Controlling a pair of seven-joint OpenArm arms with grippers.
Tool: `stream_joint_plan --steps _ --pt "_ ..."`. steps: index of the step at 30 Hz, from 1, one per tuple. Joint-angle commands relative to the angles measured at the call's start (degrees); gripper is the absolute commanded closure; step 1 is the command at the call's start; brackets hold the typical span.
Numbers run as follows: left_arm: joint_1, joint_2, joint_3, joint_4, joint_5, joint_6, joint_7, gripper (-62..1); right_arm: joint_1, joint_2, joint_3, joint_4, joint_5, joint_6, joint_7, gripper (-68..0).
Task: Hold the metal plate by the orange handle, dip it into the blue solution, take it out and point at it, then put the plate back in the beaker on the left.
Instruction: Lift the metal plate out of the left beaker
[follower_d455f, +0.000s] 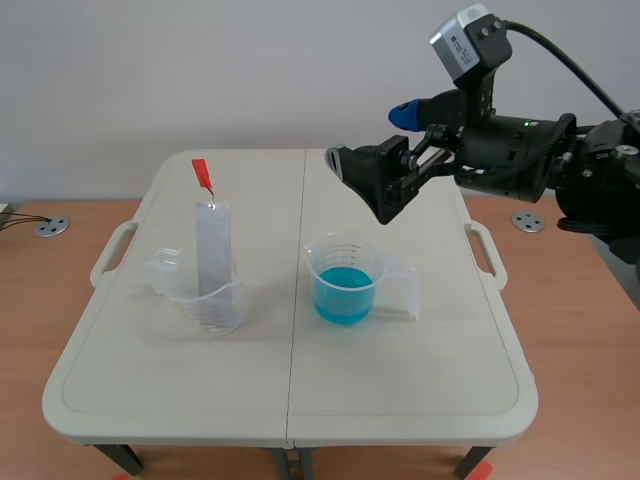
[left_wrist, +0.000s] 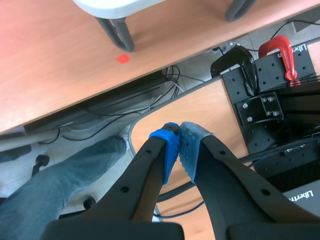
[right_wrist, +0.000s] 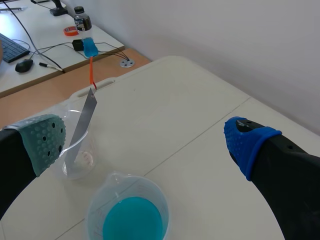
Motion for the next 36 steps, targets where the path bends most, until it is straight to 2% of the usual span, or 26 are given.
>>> stream_joint_plan --steps 1,7,11,23,36 --pt "0.2 0.42 0.17 0.79 -0.39 -0.17 0.02 -1.9 1.95 -1.31 -0.11 -0.92 0.85 0.76 0.79 -66.3" --pt "0.2 0.42 0.17 0.79 -0.39 -0.17 0.13 -1.9 6.05 -5.49 -2.14 -6.78 0.61 4.0 0.74 -66.3" --pt "0.2 0.42 0.17 0.79 -0.39 -0.17 0.13 -1.9 8.31 -7.72 -4.42 -9.16 0.35 4.46 0.13 -66.3" --pt "0.2 0.42 0.17 0.79 -0.52 -0.17 0.15 -1.9 14.43 -14.58 -8.83 -17.27 -0.52 4.5 -0.09 -66.3" --pt "0.2 0.44 0.17 0.79 -0.55 -0.17 0.09 -1.9 19.54 -23.82 -12.63 -28.5 -1.57 4.42 0.0 -66.3"
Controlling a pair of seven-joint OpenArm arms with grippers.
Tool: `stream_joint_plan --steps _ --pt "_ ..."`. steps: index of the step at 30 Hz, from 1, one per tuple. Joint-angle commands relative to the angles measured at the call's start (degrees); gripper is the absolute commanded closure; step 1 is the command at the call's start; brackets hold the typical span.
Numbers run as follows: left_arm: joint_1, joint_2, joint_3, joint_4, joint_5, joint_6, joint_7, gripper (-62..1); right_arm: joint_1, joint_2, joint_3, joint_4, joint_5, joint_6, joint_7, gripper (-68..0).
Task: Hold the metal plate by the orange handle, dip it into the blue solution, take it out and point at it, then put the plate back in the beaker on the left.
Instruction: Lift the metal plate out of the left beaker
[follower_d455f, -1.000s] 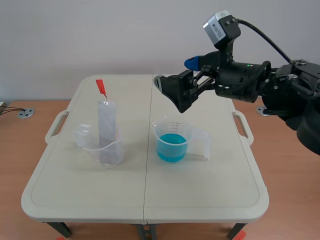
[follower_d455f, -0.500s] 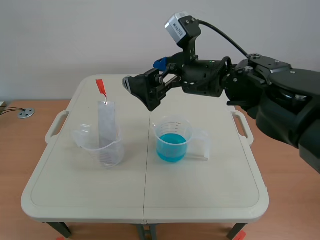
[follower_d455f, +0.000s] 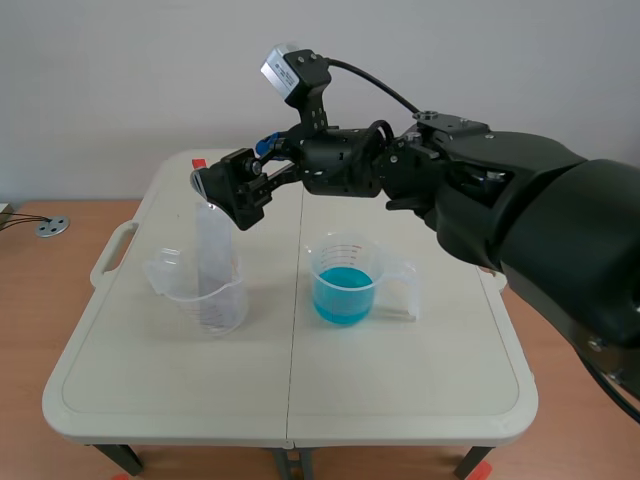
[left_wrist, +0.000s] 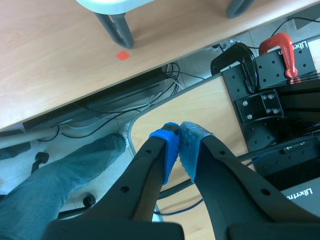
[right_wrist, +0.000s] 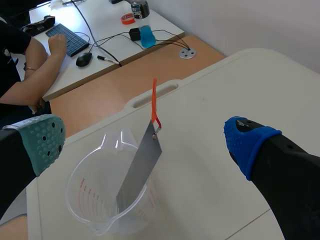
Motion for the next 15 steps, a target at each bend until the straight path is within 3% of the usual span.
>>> stream_joint_plan --steps 1,6,12,15 --pt "0.2 0.42 0.17 0.79 -0.37 -0.17 -0.26 -1.9 2.1 -1.38 -0.09 0.26 -0.2 0.02 0.79 -66.3" --pt "0.2 0.42 0.17 0.76 -0.37 -0.17 -0.17 -1.9 2.73 -4.48 -1.25 -2.05 -3.15 -1.36 1.09 -66.3" --pt "0.2 0.42 0.17 0.72 -0.37 -0.17 -0.15 -1.9 4.9 -7.34 -1.92 -5.44 -4.13 -5.55 1.14 -66.3" --pt "0.2 0.42 0.17 0.72 -0.37 -0.2 -0.17 -1.9 6.25 -8.52 -1.92 -7.41 -4.13 -5.6 2.03 -66.3"
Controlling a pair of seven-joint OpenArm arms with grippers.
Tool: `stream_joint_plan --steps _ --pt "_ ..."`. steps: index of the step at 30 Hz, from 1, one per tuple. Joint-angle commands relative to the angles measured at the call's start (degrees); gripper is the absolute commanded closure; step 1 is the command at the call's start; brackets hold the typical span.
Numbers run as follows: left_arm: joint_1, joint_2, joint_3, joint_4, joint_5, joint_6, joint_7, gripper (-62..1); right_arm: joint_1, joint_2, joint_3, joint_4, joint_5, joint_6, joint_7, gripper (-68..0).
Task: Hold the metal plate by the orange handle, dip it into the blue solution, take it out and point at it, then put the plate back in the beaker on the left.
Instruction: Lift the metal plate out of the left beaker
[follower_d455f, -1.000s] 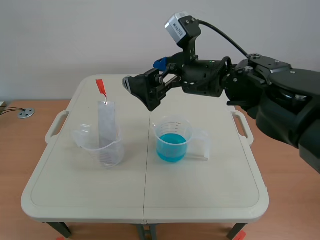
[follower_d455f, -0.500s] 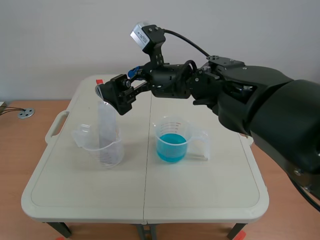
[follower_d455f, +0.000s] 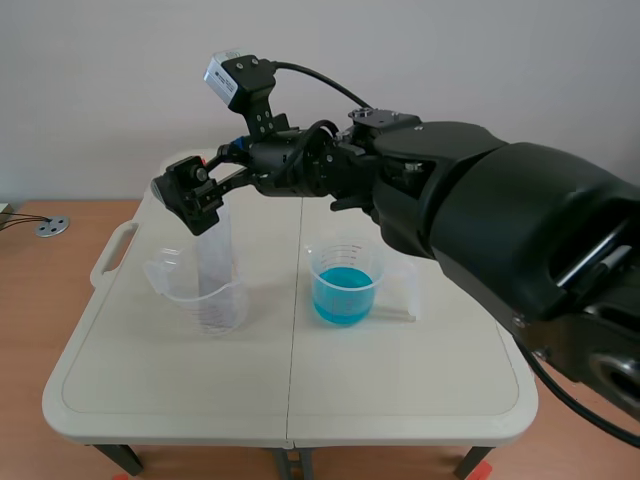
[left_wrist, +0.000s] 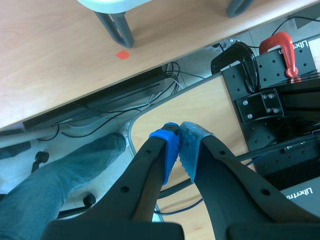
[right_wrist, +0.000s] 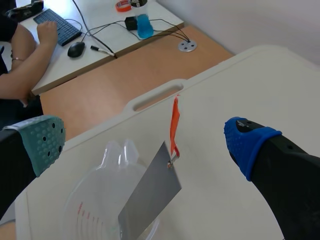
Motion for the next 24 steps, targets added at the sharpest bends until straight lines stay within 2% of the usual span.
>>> stream_joint_plan --steps 1,11,16,24 --pt "0.2 0.42 0.17 0.72 -0.37 -0.17 -0.35 -1.9 2.54 -1.16 0.35 -0.26 0.81 0.15 1.46 -66.3" --pt "0.2 0.42 0.17 0.72 -0.37 -0.15 -0.35 -1.9 3.63 -3.32 0.35 -4.07 0.76 -0.37 1.64 -66.3" --pt "0.2 0.42 0.17 0.72 -0.35 -0.15 -0.35 -1.9 3.61 -3.43 -1.46 -4.24 0.07 -2.29 2.38 -66.3" --pt "0.2 0.42 0.17 0.72 -0.35 -0.15 -0.35 -1.9 3.58 -3.54 -2.73 -4.35 0.15 -3.74 3.23 -66.3"
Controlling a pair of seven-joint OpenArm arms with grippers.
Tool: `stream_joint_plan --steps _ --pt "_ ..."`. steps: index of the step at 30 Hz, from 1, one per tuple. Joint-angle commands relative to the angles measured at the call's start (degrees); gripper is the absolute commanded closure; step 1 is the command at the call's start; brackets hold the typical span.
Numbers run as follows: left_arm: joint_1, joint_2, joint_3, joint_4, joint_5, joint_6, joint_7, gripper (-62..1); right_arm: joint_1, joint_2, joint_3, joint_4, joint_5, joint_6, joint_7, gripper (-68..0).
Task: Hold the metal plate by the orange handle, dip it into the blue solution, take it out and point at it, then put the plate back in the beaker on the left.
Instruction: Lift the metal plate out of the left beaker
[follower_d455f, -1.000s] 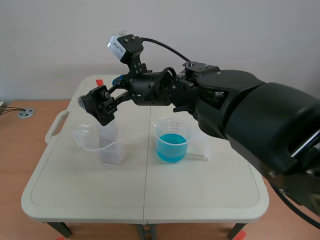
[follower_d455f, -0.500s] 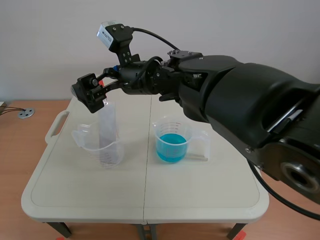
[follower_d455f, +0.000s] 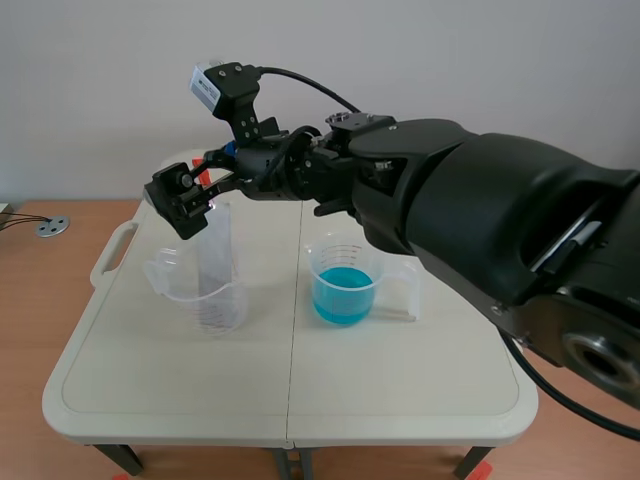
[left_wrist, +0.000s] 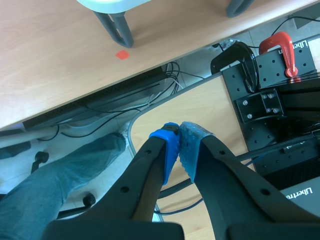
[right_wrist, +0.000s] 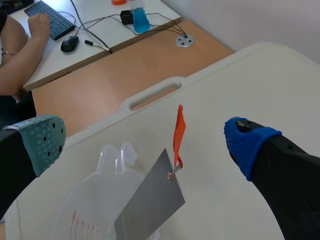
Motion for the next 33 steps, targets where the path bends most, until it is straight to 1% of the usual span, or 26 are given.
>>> stream_joint_plan --steps 1,7,22,25,27,30,31,33 --pt "0.2 0.42 0.17 0.72 -0.35 -0.17 -0.37 -1.9 1.77 -0.96 0.61 0.5 0.57 -0.5 0.74 -66.2" --pt "0.2 0.42 0.17 0.72 -0.35 -0.17 -0.39 -1.9 1.79 -0.98 0.61 -1.01 0.59 -0.63 1.42 -53.5" --pt "0.2 0.42 0.17 0.72 -0.35 -0.17 -0.37 -1.9 1.79 -0.98 0.61 -1.31 0.59 -0.61 1.38 -31.5" --pt "0.2 0.42 0.17 0.72 -0.35 -0.17 -0.39 -1.9 1.79 -0.98 0.61 -1.31 0.59 -0.61 1.33 -24.7" --pt "0.2 0.42 0.17 0.72 -0.35 -0.17 -0.39 -1.9 1.79 -0.96 0.61 -1.31 0.59 -0.63 1.16 -22.9" --pt "0.2 0.42 0.17 0.72 -0.35 -0.17 -0.42 -1.9 1.79 -0.96 0.61 -1.31 0.59 -0.87 1.18 -22.7" --pt "0.2 0.42 0.17 0.72 -0.35 -0.17 -0.42 -1.9 1.79 -0.96 0.61 -1.31 0.59 -1.18 1.18 -20.1" --pt "0.2 0.42 0.17 0.72 -0.35 -0.17 -0.39 -1.9 1.81 -0.92 0.61 -1.31 0.57 -1.29 1.18 -12.1"
